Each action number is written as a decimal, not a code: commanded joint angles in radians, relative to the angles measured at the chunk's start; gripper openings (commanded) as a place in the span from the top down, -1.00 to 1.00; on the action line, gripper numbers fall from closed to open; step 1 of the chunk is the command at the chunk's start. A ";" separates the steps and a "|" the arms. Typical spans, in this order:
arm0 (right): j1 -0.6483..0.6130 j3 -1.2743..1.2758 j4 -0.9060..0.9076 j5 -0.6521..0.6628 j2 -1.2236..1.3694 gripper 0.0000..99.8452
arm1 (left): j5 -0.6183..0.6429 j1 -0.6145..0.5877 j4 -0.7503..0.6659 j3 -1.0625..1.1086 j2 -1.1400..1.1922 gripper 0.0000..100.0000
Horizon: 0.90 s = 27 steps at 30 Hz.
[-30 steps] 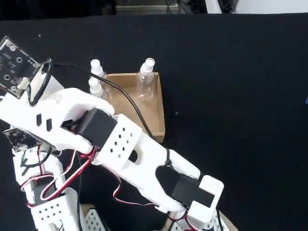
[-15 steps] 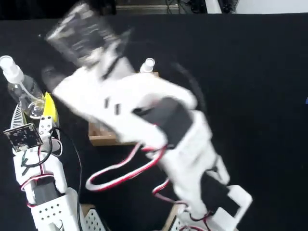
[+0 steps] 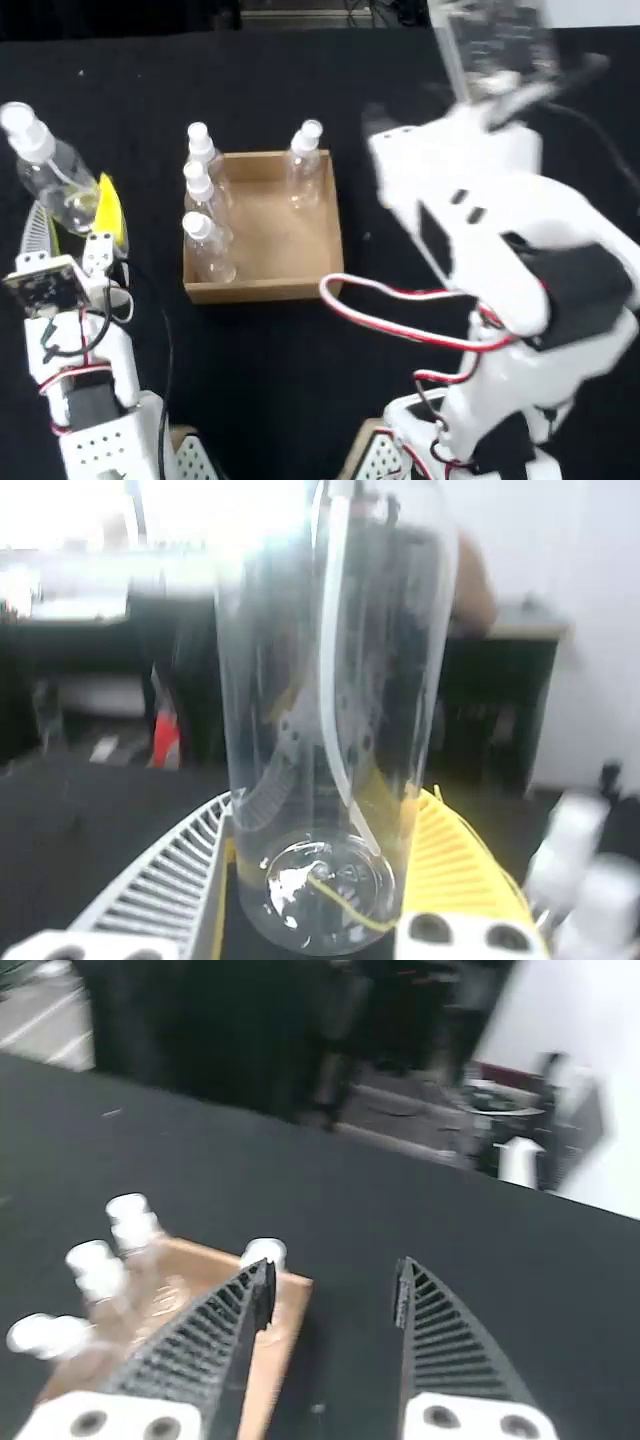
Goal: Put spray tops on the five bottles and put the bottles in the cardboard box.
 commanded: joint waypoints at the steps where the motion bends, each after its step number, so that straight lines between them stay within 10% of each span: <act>1: 0.129 0.070 0.011 0.003 -0.085 0.65 | 0.002 0.124 0.135 -0.317 -0.003 0.94; 17: 0.132 0.386 -0.034 0.003 -0.417 0.64 | -0.193 0.777 0.416 -0.846 0.517 0.94; 27: 0.046 0.530 -0.041 -0.006 -0.585 0.48 | -0.051 0.837 0.514 -0.943 0.583 0.94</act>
